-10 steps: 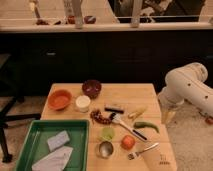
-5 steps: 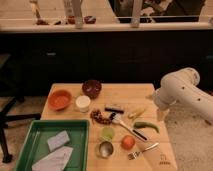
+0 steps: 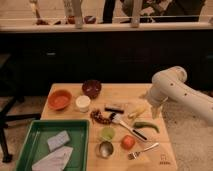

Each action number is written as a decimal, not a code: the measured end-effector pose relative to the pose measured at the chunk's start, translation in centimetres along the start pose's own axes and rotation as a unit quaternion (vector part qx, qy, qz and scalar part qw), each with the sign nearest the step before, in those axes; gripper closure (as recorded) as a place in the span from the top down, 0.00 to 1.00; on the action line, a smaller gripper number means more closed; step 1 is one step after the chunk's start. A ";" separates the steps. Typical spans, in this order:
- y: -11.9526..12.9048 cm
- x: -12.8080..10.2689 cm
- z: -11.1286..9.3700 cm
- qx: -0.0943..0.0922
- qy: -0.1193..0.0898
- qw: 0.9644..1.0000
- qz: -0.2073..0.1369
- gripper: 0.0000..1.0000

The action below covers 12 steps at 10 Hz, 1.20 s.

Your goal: Place banana in plastic cup

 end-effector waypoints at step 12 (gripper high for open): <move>-4.4 2.3 8.8 -0.029 -0.034 0.999 0.016 0.80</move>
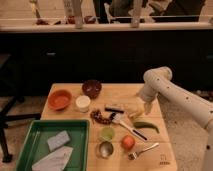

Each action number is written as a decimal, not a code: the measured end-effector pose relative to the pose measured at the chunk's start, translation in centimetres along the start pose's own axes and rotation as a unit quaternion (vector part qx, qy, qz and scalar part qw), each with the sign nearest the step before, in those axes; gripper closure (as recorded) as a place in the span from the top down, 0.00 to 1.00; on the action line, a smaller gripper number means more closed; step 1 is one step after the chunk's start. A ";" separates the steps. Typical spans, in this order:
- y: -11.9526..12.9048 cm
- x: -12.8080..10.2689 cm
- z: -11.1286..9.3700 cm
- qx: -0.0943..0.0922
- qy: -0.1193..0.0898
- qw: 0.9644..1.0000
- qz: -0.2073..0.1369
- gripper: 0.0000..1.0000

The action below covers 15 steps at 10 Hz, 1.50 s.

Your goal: Place banana in plastic cup

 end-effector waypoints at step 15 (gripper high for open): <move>0.9 2.0 6.6 -0.069 0.010 0.997 0.013 0.80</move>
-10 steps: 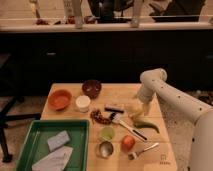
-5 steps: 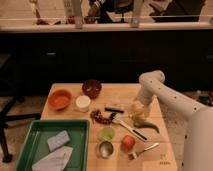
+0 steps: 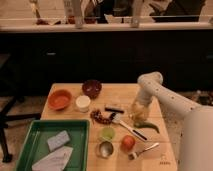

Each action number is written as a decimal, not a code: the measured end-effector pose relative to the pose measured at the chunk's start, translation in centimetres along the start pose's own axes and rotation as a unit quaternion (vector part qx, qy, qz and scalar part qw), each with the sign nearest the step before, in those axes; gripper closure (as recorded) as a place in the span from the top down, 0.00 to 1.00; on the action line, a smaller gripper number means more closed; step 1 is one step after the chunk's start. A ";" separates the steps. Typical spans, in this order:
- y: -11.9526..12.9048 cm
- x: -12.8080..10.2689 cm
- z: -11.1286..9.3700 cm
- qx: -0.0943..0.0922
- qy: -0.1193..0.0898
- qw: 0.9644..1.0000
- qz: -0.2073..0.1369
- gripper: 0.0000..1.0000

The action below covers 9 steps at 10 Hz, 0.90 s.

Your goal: Place banana in plastic cup

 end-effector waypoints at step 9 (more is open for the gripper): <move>0.4 -0.6 -0.5 -0.015 0.025 0.999 -0.014 0.04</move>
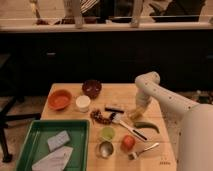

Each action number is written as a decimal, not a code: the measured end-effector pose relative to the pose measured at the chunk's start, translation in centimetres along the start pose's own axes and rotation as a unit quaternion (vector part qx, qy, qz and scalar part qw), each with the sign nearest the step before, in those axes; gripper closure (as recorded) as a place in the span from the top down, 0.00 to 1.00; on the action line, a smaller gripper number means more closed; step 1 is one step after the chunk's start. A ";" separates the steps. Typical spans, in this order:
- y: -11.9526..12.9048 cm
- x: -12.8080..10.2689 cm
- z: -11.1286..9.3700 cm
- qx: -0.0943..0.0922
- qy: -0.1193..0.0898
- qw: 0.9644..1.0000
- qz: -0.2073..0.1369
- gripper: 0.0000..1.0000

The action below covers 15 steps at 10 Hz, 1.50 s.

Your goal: Place banana in plastic cup

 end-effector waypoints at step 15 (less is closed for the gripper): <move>8.6 -12.6 -14.6 0.066 -0.018 0.994 -0.081 0.00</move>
